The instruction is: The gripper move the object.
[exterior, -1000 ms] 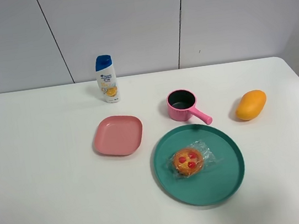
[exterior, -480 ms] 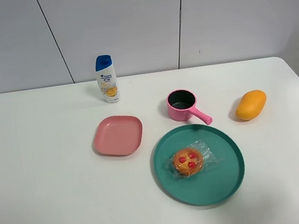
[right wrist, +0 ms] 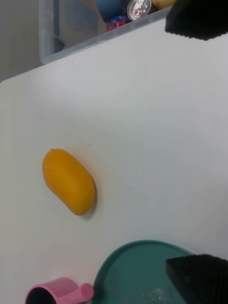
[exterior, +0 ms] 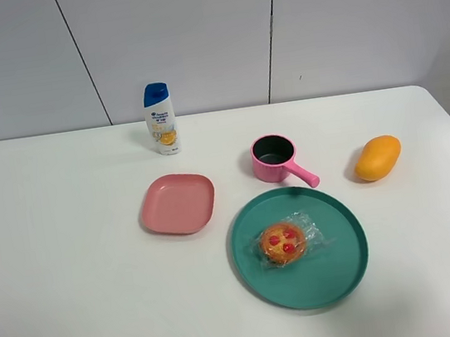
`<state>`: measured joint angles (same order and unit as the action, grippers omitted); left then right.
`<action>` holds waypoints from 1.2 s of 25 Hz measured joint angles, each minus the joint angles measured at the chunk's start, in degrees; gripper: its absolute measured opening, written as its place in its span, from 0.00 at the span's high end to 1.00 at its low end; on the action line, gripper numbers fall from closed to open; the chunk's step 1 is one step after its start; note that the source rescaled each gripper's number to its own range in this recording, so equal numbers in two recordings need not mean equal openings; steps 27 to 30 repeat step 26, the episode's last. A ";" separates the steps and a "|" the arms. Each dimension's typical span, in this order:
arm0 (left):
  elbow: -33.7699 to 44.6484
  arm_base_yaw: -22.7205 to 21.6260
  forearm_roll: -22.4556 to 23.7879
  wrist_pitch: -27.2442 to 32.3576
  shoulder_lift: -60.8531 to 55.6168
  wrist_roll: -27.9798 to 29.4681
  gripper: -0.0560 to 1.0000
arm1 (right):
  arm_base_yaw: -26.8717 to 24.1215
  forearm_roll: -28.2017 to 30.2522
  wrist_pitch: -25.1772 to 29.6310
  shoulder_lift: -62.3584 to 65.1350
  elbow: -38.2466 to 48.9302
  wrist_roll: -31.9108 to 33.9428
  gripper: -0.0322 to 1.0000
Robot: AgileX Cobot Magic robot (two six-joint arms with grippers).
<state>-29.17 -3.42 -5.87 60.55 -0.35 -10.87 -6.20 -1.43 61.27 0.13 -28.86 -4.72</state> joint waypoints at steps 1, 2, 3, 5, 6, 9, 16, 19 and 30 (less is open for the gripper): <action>0.00 0.00 0.00 0.00 0.00 0.10 0.11 | 0.00 0.00 0.00 0.00 0.00 0.00 0.00; 0.00 0.00 0.00 0.00 0.00 0.43 0.11 | 0.00 0.00 0.00 0.00 0.00 0.00 0.00; 0.00 0.00 0.00 0.00 0.00 0.72 0.11 | 0.00 0.00 0.00 0.00 0.00 0.00 0.00; 0.00 0.00 0.00 0.00 0.00 1.36 0.11 | 0.00 0.00 0.00 0.00 0.00 0.00 0.00; 0.00 0.00 0.00 0.00 0.00 1.46 0.11 | 0.00 0.00 0.00 0.00 0.00 0.00 0.00; 0.00 0.00 0.00 0.00 0.00 1.72 0.11 | 0.00 0.00 0.00 0.00 0.00 0.00 0.00; 0.00 0.00 0.00 0.00 0.00 1.84 0.11 | 0.00 0.00 0.00 0.00 0.00 0.00 0.00; 0.00 0.00 0.00 0.00 0.00 1.88 0.11 | 0.00 0.00 0.00 0.00 0.00 0.00 0.00; 0.00 0.00 0.00 0.00 0.00 1.96 0.11 | 0.00 0.00 0.00 0.00 0.00 0.00 0.00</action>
